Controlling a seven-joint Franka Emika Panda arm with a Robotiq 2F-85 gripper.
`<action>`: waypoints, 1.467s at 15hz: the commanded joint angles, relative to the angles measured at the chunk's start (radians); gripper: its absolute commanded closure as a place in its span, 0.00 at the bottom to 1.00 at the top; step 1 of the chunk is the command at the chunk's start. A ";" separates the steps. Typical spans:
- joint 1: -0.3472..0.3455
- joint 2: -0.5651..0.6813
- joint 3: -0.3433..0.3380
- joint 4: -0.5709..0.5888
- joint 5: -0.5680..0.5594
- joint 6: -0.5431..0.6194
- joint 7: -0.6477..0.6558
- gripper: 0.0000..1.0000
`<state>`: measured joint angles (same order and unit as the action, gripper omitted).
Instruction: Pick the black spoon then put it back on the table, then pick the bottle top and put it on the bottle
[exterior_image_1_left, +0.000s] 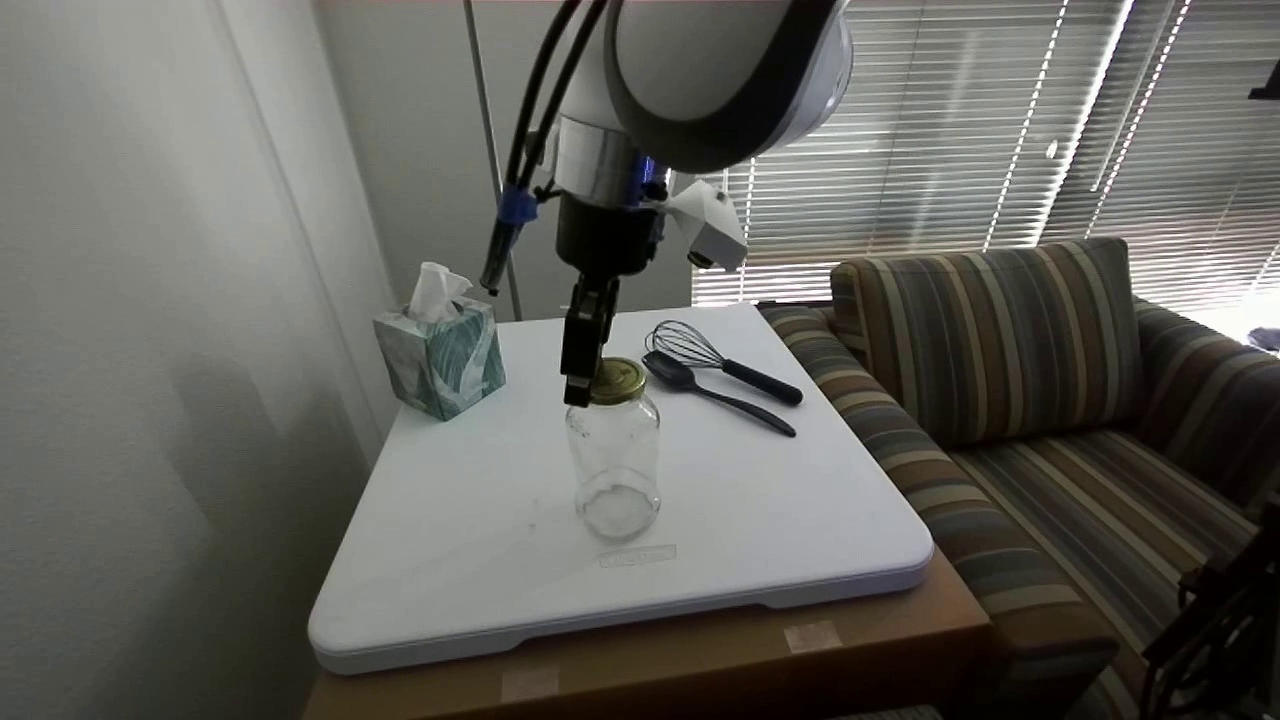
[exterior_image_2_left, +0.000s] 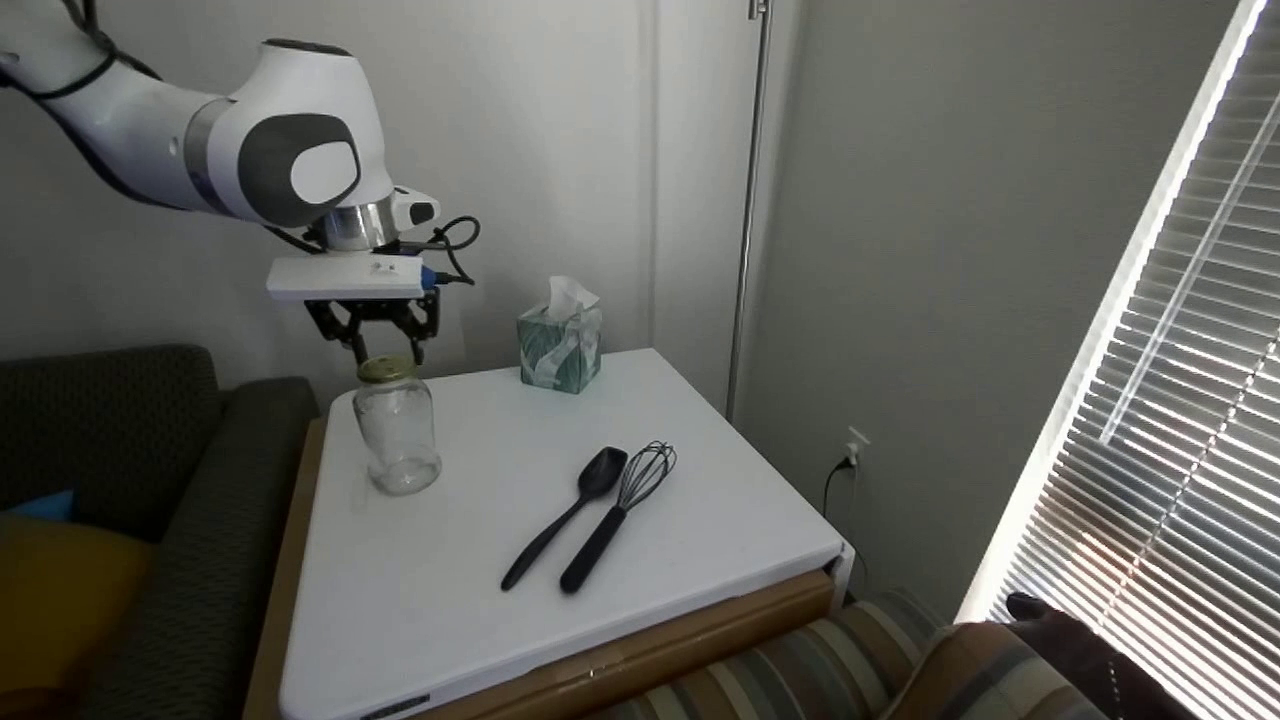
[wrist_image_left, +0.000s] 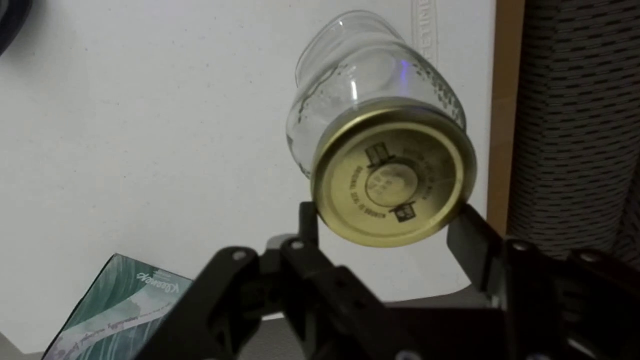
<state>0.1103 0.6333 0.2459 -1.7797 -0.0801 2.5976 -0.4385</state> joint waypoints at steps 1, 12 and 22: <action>-0.026 0.038 0.016 0.023 0.009 -0.003 -0.034 0.58; -0.020 0.004 -0.027 0.028 -0.016 0.006 0.016 0.00; -0.063 -0.055 0.002 0.036 0.058 0.010 -0.002 0.00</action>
<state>0.0668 0.5886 0.2457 -1.7326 -0.0315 2.5912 -0.4216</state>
